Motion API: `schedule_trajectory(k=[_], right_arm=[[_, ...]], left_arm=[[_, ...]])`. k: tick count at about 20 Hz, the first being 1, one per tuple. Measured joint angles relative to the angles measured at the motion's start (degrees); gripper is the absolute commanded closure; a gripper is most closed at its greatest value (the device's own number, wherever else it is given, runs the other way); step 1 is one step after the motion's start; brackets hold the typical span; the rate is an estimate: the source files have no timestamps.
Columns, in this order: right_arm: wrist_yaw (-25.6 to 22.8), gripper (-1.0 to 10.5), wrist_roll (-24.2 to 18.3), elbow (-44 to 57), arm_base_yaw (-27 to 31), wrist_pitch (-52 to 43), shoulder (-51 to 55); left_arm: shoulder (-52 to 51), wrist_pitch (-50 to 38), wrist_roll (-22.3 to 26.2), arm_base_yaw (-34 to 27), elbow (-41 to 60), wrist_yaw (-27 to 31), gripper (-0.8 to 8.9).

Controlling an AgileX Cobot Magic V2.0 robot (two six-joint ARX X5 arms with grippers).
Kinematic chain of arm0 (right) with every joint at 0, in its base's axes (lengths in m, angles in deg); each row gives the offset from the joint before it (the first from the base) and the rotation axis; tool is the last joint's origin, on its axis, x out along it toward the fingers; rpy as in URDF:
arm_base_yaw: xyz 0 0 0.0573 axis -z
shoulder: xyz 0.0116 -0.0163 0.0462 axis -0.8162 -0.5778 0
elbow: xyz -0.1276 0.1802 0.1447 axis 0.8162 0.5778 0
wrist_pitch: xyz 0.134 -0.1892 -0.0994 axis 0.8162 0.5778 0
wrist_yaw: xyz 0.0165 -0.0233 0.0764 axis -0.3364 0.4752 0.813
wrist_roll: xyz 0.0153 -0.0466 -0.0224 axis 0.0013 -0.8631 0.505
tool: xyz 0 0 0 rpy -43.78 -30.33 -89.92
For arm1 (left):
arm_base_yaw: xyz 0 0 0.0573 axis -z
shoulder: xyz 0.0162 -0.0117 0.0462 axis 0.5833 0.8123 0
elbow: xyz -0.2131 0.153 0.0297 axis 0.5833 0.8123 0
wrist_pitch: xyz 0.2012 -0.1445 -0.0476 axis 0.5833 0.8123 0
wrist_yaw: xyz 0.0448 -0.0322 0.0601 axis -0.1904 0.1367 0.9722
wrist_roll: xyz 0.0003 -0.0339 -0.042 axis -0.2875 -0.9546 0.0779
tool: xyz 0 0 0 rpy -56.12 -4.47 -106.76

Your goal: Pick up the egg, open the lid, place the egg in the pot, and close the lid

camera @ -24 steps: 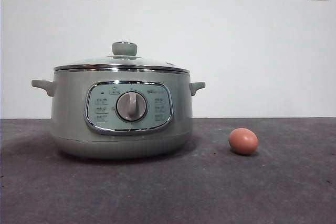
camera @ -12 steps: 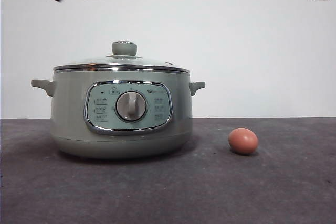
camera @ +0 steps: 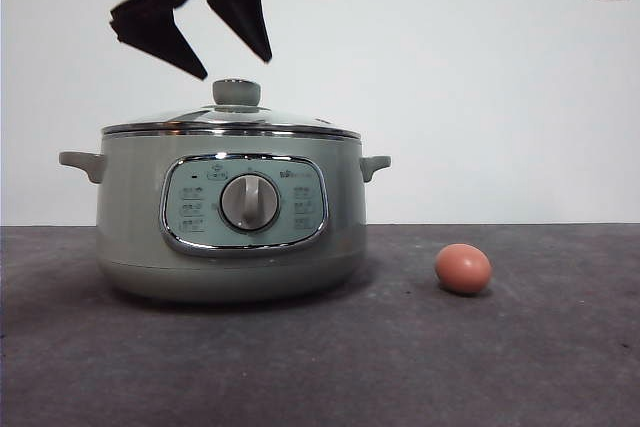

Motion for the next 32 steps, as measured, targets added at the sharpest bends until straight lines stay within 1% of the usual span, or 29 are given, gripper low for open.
schedule_trajectory(k=[8,9,10,12,14,18,20,21,32], right_arm=[[0.0,3.8,0.0,0.0,0.0,0.0,-1.0],[0.0,3.8,0.0,0.0,0.0,0.0,-1.0],[0.0,3.8,0.0,0.0,0.0,0.0,-1.0],[0.0,3.8,0.0,0.0,0.0,0.0,-1.0],[0.0,3.8,0.0,0.0,0.0,0.0,-1.0],[0.0,3.8,0.0,0.0,0.0,0.0,-1.0],[0.0,3.8,0.0,0.0,0.0,0.0,-1.0],[0.0,3.8,0.0,0.0,0.0,0.0,-1.0],[0.0,3.8,0.0,0.0,0.0,0.0,-1.9]], left_arm=[[3.2,-1.0,-0.1,0.3,0.0,1.0,1.92],[3.5,-1.0,-0.1,0.3,0.0,1.0,2.35],[3.7,-1.0,-0.2,0.3,0.0,1.0,3.39],[3.7,-1.0,-0.2,0.5,0.0,1.0,4.80],[3.7,-1.0,-0.7,0.6,0.0,1.0,5.54],[3.7,-0.8,-0.9,0.7,0.0,0.5,7.32],[3.7,-0.7,-1.0,0.7,0.0,0.6,8.02],[3.7,-0.6,-1.0,0.7,0.0,0.5,8.22],[2.4,0.5,-1.0,0.7,-0.1,0.7,8.22]])
